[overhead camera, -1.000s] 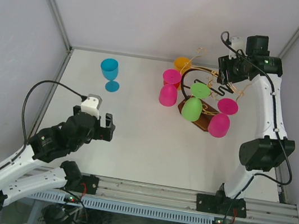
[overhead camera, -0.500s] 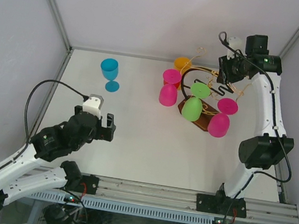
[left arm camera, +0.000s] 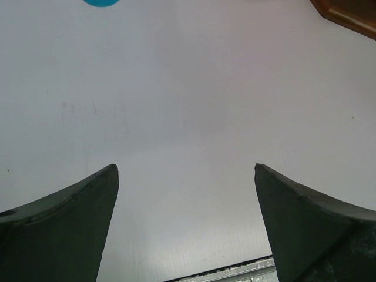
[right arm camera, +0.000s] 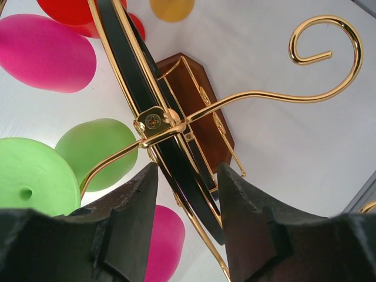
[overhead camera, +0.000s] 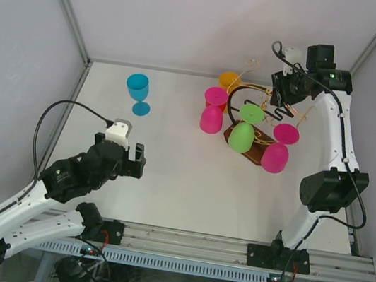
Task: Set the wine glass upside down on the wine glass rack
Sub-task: Adjust the wine rack at the center of the board.
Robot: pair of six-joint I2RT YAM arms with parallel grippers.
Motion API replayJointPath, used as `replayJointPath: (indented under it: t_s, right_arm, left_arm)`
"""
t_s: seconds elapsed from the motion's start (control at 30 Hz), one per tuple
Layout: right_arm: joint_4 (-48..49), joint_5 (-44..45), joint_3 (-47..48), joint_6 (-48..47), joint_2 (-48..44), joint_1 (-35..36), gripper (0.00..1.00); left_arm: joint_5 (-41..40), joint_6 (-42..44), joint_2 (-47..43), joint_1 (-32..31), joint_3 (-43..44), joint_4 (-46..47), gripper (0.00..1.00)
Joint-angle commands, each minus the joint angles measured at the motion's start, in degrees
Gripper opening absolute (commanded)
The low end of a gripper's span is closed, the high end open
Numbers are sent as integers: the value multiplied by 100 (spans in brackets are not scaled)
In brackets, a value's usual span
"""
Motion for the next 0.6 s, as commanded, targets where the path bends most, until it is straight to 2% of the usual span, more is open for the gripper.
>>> replayJointPath:
  t_s: [0.0,0.37,0.57]
  right_arm:
    - [216,6,69,-76,23,32,42]
    - [102,43,-228,-171,-324,-50,31]
    - [169,33,-486,-164,-658,-108,29]
  left_arm:
    - [42,91,2,39,19,187,100]
    - [84,122,70,37,15,220,100]
    - [111,125,62,39,19,228,100]
